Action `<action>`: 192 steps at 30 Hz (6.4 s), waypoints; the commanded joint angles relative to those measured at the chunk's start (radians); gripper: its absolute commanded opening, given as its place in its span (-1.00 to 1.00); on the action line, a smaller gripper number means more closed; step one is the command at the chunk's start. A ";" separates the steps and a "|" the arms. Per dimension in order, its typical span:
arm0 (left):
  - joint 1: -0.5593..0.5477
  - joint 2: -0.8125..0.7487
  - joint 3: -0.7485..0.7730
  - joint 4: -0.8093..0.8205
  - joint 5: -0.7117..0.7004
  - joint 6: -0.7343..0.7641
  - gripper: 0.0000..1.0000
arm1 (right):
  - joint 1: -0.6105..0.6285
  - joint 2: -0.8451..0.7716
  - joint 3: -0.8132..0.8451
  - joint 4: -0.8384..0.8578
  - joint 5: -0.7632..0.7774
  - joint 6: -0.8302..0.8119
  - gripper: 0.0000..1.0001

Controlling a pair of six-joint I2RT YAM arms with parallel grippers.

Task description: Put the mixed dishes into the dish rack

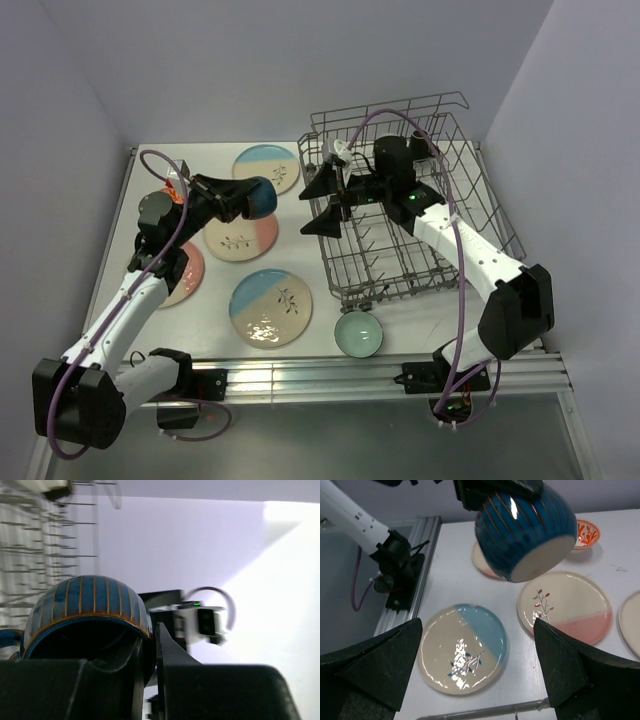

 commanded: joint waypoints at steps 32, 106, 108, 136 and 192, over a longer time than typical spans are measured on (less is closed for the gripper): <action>-0.142 0.101 0.023 0.721 -0.102 -0.437 -1.00 | 0.107 0.238 0.030 1.028 -0.014 0.666 0.26; 0.070 -0.396 -0.025 -0.635 -0.186 0.685 0.31 | -0.252 0.536 0.790 -0.636 0.759 -0.762 -1.00; 0.070 -0.410 -0.054 -0.626 -0.191 0.677 0.30 | -0.252 0.586 0.829 -0.663 0.763 -0.805 -1.00; 0.070 -0.313 -0.099 -0.632 -0.195 0.734 0.32 | -0.222 0.896 0.947 -0.464 0.949 -0.819 -1.00; 0.070 -0.272 -0.025 -0.814 -0.402 0.783 0.33 | -0.238 0.435 0.571 -0.511 0.753 -0.690 0.13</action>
